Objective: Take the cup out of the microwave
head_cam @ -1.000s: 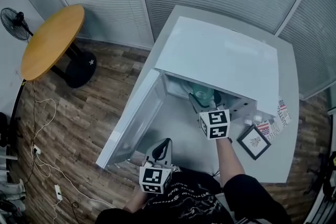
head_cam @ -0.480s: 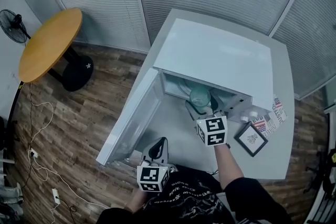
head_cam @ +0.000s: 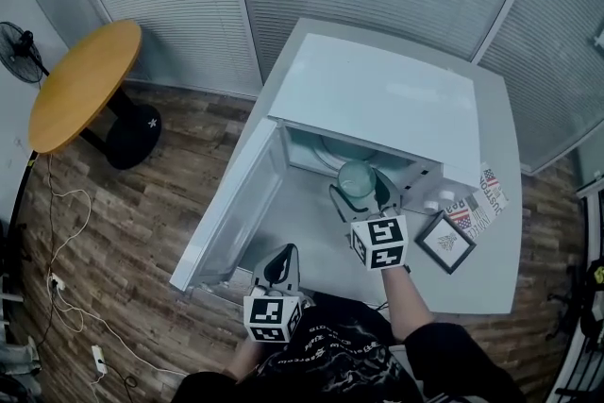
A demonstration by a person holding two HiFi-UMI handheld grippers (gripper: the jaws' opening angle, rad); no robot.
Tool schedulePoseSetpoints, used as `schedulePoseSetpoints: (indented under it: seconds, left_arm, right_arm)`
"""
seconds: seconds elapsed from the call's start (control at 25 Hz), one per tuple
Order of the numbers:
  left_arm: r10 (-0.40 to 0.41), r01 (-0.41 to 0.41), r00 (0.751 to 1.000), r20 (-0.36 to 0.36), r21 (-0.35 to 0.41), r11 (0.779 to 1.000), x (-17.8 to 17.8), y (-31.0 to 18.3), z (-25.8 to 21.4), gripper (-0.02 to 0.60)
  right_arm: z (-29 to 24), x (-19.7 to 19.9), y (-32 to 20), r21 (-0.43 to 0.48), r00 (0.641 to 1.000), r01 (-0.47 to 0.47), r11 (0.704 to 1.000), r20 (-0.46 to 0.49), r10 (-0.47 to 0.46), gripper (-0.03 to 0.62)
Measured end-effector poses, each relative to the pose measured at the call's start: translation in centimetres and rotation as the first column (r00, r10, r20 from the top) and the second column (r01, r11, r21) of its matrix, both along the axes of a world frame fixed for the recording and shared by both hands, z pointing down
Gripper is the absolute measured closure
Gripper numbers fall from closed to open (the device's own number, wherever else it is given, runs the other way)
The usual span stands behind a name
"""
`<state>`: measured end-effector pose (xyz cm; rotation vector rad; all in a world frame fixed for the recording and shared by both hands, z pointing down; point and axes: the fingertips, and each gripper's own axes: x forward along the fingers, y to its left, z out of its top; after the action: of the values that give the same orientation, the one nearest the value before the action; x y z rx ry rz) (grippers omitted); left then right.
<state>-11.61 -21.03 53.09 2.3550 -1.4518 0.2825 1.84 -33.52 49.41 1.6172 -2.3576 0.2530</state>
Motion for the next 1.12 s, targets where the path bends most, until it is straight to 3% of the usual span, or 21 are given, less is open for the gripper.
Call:
schedulePoseSetpoints:
  seconds: [1.12]
  left_arm:
    - [0.062, -0.06, 0.998, -0.022, 0.072, 0.996, 2.6, 0.8, -1.5, 0.575]
  right_arm:
    - [-0.1, 3.8, 8.2, -0.009, 0.995, -0.099, 0.995, -0.021, 0.099, 0.214]
